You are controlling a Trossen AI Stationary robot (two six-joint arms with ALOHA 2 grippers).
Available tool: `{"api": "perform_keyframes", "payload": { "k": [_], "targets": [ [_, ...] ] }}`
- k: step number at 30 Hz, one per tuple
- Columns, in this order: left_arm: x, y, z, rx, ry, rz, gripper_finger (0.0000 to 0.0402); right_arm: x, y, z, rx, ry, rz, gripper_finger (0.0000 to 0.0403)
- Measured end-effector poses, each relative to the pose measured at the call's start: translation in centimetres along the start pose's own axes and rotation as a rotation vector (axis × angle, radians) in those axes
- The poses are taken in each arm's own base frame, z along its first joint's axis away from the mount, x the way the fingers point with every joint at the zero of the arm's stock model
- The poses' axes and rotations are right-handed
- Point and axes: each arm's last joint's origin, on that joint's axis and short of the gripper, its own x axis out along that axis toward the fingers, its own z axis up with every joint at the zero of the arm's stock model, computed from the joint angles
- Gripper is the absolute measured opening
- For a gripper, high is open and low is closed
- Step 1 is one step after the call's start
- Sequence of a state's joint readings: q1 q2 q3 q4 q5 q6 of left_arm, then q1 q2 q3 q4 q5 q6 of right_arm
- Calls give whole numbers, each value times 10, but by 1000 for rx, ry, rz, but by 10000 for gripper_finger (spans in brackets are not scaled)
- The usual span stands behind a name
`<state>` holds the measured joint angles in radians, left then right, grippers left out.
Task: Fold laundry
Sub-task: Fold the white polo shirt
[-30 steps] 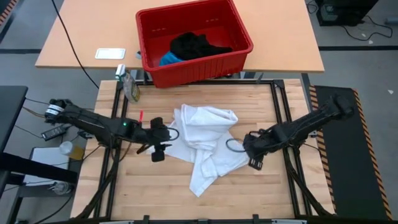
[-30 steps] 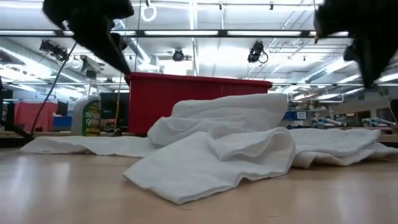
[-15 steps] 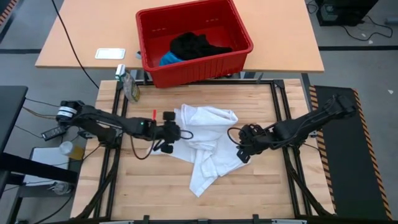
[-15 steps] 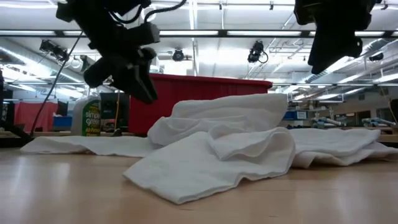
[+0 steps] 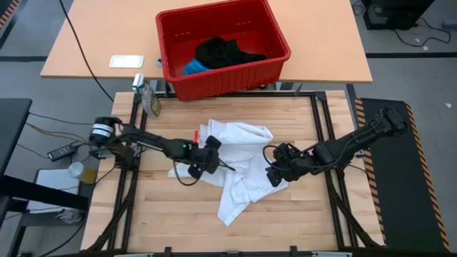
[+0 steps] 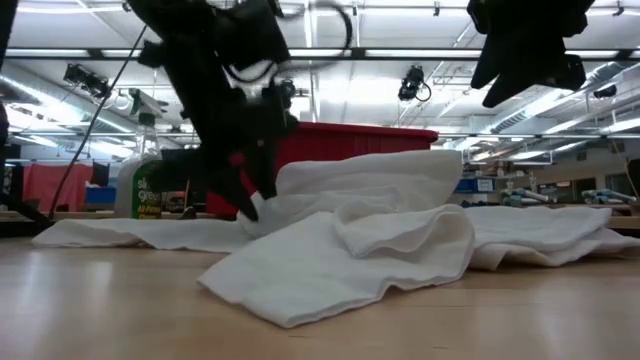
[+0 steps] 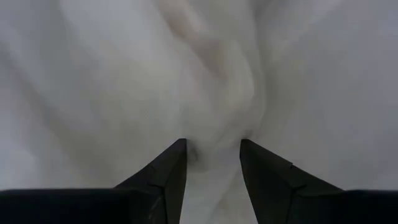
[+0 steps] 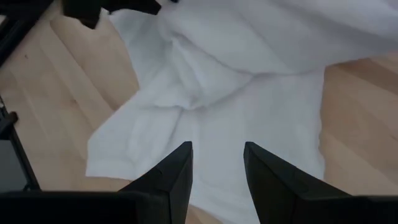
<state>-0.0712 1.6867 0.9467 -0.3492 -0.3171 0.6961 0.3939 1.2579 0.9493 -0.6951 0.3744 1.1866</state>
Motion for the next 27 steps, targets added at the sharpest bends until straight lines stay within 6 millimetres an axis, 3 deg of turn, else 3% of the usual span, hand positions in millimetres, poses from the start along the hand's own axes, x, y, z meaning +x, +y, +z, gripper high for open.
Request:
{"api": "perform_keyframes", "payload": {
  "k": [4,10,14,20,23,27],
  "targets": [
    [11,1,-5,-19,94,-6,132,0,1,1,5,-7,10,152],
    [-1,27,-3,-302,63,59,13,0,1,1,5,-32,3,152],
    [-32,51,-11,-533,29,104,3,-1,5,-1,-23,23,59,152],
    [-109,76,-46,-796,-94,216,2,-5,11,-12,-81,149,139,152],
    [-130,80,-72,-901,-78,270,2,-6,11,-16,-105,179,141,152],
    [-139,80,-97,-1017,4,278,19,-6,10,-15,-126,172,133,152]
  ]
}}
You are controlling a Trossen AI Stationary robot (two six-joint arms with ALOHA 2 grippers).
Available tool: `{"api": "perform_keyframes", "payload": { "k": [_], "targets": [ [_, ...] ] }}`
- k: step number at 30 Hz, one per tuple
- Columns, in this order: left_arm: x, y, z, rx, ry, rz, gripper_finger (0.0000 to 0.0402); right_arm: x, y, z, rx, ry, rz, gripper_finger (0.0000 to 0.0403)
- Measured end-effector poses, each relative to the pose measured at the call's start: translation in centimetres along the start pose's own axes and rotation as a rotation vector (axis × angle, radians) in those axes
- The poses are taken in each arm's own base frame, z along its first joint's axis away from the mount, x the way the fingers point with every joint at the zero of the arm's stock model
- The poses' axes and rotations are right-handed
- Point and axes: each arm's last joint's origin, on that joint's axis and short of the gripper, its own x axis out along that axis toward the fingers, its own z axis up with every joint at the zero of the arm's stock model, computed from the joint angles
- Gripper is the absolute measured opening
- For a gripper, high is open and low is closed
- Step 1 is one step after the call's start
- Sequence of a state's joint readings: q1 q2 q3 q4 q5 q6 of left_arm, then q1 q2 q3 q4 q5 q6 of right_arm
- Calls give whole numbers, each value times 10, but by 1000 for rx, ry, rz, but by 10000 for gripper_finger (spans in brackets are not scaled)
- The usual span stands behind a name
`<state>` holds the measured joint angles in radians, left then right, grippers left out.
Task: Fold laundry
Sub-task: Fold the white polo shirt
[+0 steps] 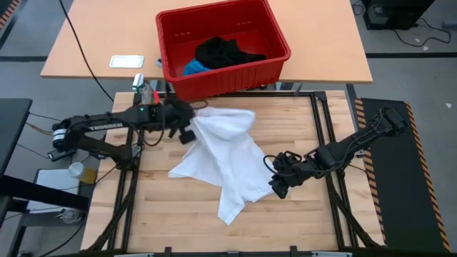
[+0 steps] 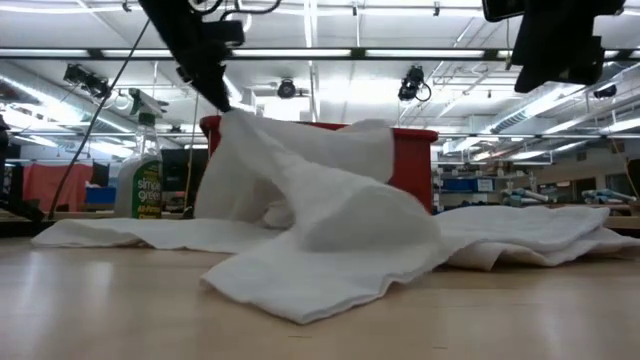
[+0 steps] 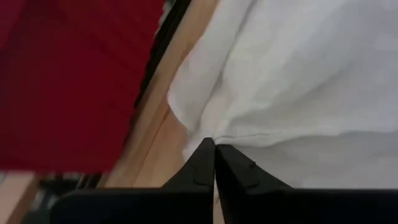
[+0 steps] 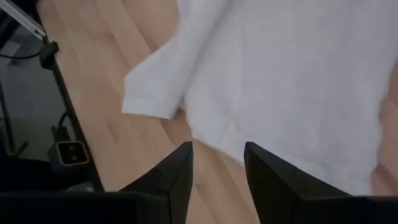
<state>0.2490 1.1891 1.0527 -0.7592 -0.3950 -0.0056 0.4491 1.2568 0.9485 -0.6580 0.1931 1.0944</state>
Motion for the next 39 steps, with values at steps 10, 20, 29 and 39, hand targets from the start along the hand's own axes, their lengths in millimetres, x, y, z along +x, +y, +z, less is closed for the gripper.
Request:
{"api": "perform_keyframes", "payload": {
  "k": [10,20,29,39],
  "targets": [
    [-26,-24,2,-14,-45,-469,179,1,-7,1,13,57,-37,152],
    [-4,-146,5,150,-31,-717,185,-25,-20,-1,33,50,-68,152],
    [38,-229,-3,398,-242,-690,172,-31,-20,2,-59,-19,-50,152],
    [65,-270,-30,566,-253,-589,172,-31,-15,2,-37,-64,-26,152]
  ]
}}
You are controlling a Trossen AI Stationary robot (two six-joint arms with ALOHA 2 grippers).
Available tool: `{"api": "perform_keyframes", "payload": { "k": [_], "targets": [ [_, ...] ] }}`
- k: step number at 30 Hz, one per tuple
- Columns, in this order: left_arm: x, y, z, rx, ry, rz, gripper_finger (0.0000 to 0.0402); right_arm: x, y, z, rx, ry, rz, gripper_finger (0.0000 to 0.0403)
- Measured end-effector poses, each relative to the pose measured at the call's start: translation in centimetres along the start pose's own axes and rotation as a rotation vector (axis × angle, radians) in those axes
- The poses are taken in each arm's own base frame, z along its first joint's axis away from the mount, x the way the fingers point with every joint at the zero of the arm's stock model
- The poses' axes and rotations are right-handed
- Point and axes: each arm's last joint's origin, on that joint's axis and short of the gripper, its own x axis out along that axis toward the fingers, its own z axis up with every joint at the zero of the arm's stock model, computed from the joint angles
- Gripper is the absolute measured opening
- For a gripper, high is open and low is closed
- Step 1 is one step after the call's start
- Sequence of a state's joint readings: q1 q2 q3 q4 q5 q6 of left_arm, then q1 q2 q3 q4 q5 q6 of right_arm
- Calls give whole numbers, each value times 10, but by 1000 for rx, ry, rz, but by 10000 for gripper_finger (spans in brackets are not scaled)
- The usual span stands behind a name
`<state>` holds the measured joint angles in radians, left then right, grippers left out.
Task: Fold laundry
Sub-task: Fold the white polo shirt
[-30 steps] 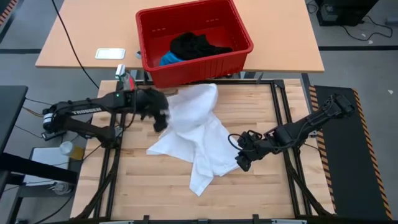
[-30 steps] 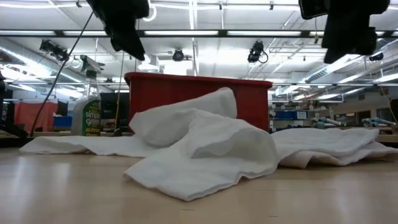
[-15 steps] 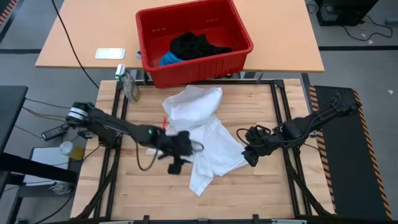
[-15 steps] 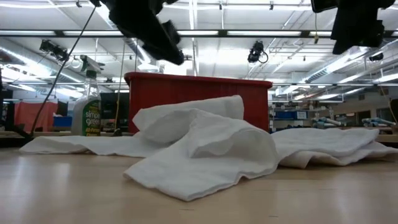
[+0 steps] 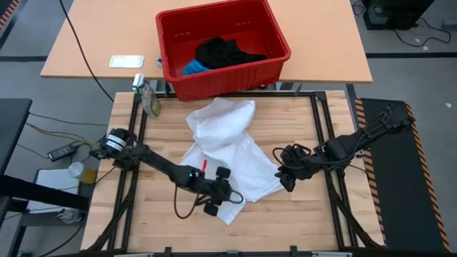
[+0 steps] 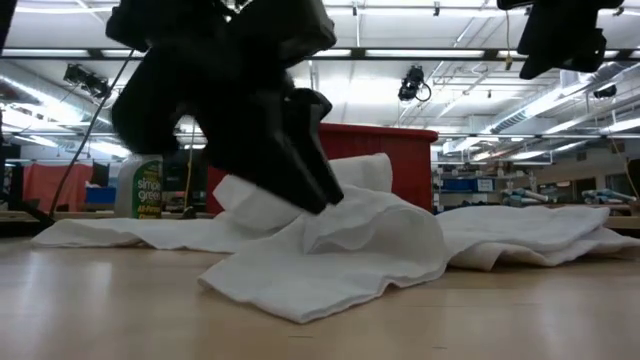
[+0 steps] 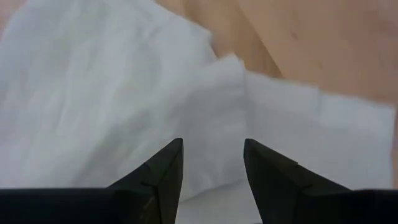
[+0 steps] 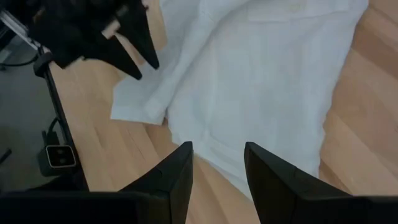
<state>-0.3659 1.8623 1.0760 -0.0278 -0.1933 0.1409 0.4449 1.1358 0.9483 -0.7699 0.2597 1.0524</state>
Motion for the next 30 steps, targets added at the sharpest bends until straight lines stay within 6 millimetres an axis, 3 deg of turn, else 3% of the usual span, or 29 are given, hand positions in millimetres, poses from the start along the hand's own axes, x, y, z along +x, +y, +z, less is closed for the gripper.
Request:
{"api": "perform_keyframes", "payload": {
  "k": [4,11,14,18,21,25,30],
  "targets": [
    [10,-8,-7,106,42,9,172,0,1,1,6,-16,10,152],
    [17,-6,-16,117,105,30,166,0,3,2,27,-32,23,152],
    [18,-5,-17,105,105,33,124,0,3,2,28,-44,19,152],
    [15,-1,-11,11,86,43,25,0,5,4,35,-57,39,152],
    [9,4,2,-104,68,50,15,0,6,4,39,-61,52,152],
    [-12,15,29,-175,33,51,12,0,8,3,10,-21,91,152],
    [-69,47,68,-235,0,119,7,-4,12,-1,-29,15,145,152]
  ]
}}
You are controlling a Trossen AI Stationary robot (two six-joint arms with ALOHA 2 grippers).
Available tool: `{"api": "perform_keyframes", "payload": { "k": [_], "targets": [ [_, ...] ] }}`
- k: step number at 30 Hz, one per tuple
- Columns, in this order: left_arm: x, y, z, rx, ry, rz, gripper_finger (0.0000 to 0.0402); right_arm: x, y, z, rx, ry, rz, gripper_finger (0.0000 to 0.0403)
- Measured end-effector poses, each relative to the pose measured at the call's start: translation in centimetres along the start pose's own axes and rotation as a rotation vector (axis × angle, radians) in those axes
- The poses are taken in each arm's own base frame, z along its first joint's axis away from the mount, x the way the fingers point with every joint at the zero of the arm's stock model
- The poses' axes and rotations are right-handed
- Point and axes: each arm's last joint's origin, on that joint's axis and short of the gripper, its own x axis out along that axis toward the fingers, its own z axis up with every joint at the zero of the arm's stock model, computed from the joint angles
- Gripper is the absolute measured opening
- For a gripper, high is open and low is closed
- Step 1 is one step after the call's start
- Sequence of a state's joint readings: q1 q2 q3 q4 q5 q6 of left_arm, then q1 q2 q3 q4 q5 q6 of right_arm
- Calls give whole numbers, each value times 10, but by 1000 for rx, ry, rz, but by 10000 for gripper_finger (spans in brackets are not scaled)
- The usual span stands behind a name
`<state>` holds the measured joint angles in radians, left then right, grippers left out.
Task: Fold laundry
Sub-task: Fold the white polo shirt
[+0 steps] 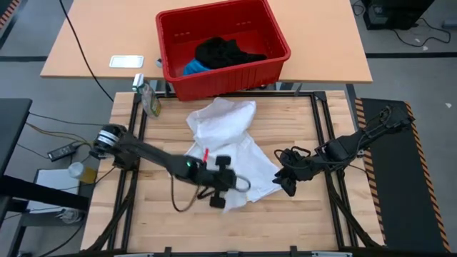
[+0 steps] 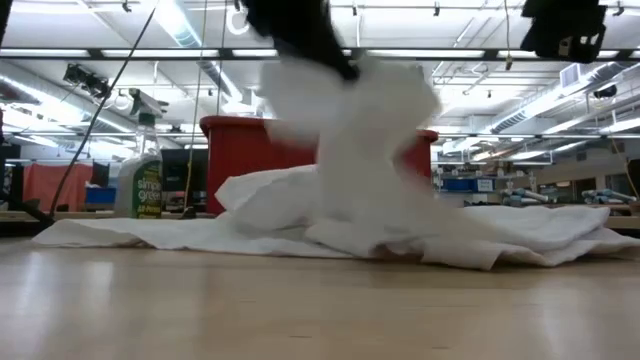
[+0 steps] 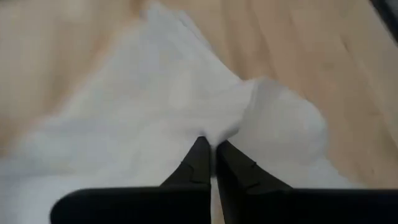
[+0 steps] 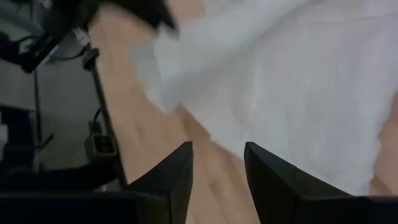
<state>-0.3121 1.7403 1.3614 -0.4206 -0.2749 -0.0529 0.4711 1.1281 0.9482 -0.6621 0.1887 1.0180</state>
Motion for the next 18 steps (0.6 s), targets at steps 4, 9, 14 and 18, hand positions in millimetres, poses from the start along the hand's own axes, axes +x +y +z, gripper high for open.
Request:
{"api": "perform_keyframes", "payload": {
  "k": [4,9,14,18],
  "targets": [
    [-57,37,33,-104,-114,202,7,-3,5,-5,-42,-5,27,152],
    [-120,90,65,-275,-357,403,6,-3,13,-5,-109,-59,69,145],
    [-151,128,87,-285,-546,468,5,6,14,-4,-165,-134,0,140],
    [-159,144,98,-265,-640,442,5,21,10,-5,-181,-161,-87,142]
  ]
}}
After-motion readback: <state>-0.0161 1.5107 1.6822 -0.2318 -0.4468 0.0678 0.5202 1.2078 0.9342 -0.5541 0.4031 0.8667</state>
